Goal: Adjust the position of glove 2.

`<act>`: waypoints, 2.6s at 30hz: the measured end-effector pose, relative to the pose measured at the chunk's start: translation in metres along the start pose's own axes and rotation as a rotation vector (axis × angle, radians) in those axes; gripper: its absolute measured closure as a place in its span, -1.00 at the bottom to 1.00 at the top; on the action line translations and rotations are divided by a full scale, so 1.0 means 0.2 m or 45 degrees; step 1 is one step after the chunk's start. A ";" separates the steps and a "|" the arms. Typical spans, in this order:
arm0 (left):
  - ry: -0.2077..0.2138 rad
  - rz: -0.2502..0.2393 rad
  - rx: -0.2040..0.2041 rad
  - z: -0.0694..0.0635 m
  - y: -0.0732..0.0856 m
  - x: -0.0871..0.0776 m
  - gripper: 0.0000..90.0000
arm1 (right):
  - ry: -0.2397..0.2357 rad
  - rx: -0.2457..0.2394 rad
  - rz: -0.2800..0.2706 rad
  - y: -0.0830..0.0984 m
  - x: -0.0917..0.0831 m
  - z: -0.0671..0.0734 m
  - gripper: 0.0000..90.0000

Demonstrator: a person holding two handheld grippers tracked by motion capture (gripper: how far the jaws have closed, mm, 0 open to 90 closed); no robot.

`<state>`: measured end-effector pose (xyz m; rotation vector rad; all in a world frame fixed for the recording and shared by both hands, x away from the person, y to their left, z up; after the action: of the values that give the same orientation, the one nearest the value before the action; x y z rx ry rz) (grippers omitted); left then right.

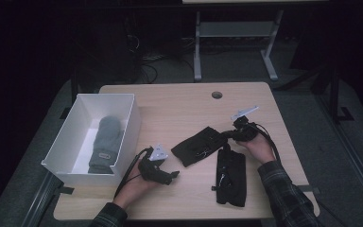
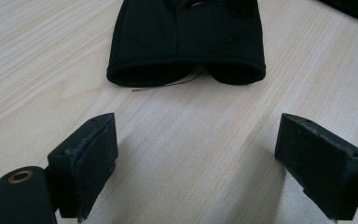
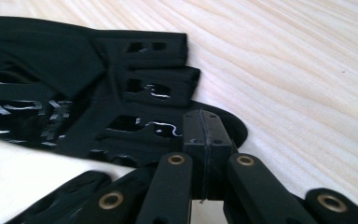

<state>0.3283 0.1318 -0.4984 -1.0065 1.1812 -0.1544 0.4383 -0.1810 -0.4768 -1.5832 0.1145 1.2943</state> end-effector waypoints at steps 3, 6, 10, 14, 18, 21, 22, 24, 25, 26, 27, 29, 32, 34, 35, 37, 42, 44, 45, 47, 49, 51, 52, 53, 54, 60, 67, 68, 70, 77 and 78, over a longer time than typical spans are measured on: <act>0.000 0.000 0.001 0.00 0.00 0.00 -0.72 | 0.009 0.001 0.004 -0.01 0.04 0.00 1.00; -0.001 0.001 0.000 0.00 0.00 0.00 -0.72 | 0.003 -0.011 0.009 -0.03 0.08 0.00 1.00; -0.001 0.000 -0.002 0.00 0.00 0.00 -0.72 | 0.000 -0.030 0.005 -0.09 0.13 0.02 1.00; -0.002 0.001 -0.001 0.00 0.00 0.00 -0.72 | -0.001 -0.043 -0.008 -0.15 0.19 0.03 1.00; -0.002 0.001 0.000 0.00 0.00 0.00 -0.72 | 0.009 -0.050 -0.015 -0.18 0.22 0.03 1.00; 0.000 -0.001 -0.001 0.00 0.00 0.00 -0.72 | 0.003 -0.028 -0.036 -0.17 0.18 0.04 0.87; 0.001 -0.001 0.000 0.00 0.00 0.00 -0.73 | 0.005 -0.032 -0.049 -0.16 0.16 0.04 0.81; 0.005 0.001 0.006 0.00 0.00 0.00 -0.73 | 0.025 -0.034 -0.062 -0.12 0.11 0.03 0.62; 0.005 0.005 0.006 0.00 0.00 0.00 -0.72 | 0.030 -0.020 -0.079 -0.10 0.08 0.02 0.49; 0.007 0.009 0.007 0.00 0.00 0.00 -0.72 | 0.028 -0.011 -0.087 -0.09 0.06 0.02 0.39; 0.006 0.019 0.006 0.00 -0.01 -0.01 -0.70 | 0.031 0.002 -0.099 -0.06 0.03 0.02 0.23; 0.006 0.030 0.008 0.01 -0.01 -0.01 -0.65 | 0.059 0.005 -0.122 0.00 -0.01 0.01 0.05; -0.003 0.037 -0.004 0.01 -0.01 -0.01 -0.56 | 0.101 0.012 -0.137 0.08 -0.08 -0.01 -0.14; -0.010 0.040 -0.002 0.00 -0.02 -0.02 -0.54 | 0.133 0.034 -0.153 0.13 -0.12 -0.03 -0.21; -0.016 0.031 0.008 0.00 -0.03 -0.03 -0.51 | 0.148 0.043 -0.164 0.15 -0.13 -0.05 -0.21; -0.010 -0.002 0.011 0.00 -0.06 -0.05 -0.48 | 0.165 0.079 -0.180 0.20 -0.16 -0.09 -0.23; 0.026 -0.047 0.007 0.03 -0.14 -0.08 0.10 | 0.218 0.159 -0.191 0.27 -0.16 -0.20 -0.29; 0.046 -0.038 -0.002 0.05 -0.18 -0.07 0.41 | 0.227 0.178 -0.183 0.28 -0.15 -0.22 -0.32; 0.044 -0.034 0.000 0.06 -0.19 -0.06 0.56 | 0.229 0.185 -0.181 0.29 -0.14 -0.23 -0.36; 0.059 -0.016 -0.015 0.08 -0.21 -0.04 0.79 | 0.255 0.192 -0.179 0.29 -0.13 -0.25 -0.40; 0.062 -0.003 -0.022 0.10 -0.24 -0.01 0.90 | 0.273 0.185 -0.184 0.30 -0.13 -0.25 -0.41; 0.063 0.001 -0.039 0.13 -0.26 0.03 0.94 | 0.264 0.191 -0.198 0.30 -0.13 -0.26 -0.41; 0.066 -0.014 -0.060 0.13 -0.27 0.06 0.94 | 0.266 0.192 -0.200 0.30 -0.13 -0.26 -0.41; 0.072 -0.009 -0.063 0.14 -0.28 0.07 0.94 | 0.272 0.188 -0.200 0.30 -0.13 -0.26 -0.41; 0.085 -0.012 -0.081 0.14 -0.29 0.09 0.94 | 0.275 0.184 -0.201 0.30 -0.12 -0.26 -0.41; 0.145 0.048 -0.091 0.13 -0.26 0.16 0.98 | 0.285 0.178 -0.197 0.30 -0.12 -0.26 -0.41; 0.198 0.083 -0.057 0.07 -0.21 0.09 0.98 | 0.288 0.180 -0.197 0.30 -0.12 -0.26 -0.41; 0.202 0.083 -0.066 0.06 -0.20 0.08 0.98 | 0.288 0.180 -0.197 0.30 -0.12 -0.26 -0.41; 0.218 0.068 -0.077 0.03 -0.17 0.06 0.98 | 0.288 0.180 -0.197 0.30 -0.12 -0.26 -0.41; 0.267 0.092 -0.053 -0.05 -0.11 -0.02 0.94 | 0.290 0.179 -0.196 0.30 -0.12 -0.26 -0.42; 0.273 0.092 -0.050 -0.07 -0.10 -0.03 0.93 | 0.289 0.180 -0.196 0.30 -0.12 -0.26 -0.42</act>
<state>0.3227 0.1161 -0.4798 -0.9978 1.4191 -0.1859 0.4256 -0.2591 -0.5028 -1.5802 0.2168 0.9646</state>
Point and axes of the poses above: each handheld gripper's, and its own axes: x roughly forward along the jaws, y roughly out of its underside, z roughly to its left, the point moved 3 cm from there along x, roughly forward along the jaws, and after that the axes turned 2 degrees about x, right-handed, at the moved point
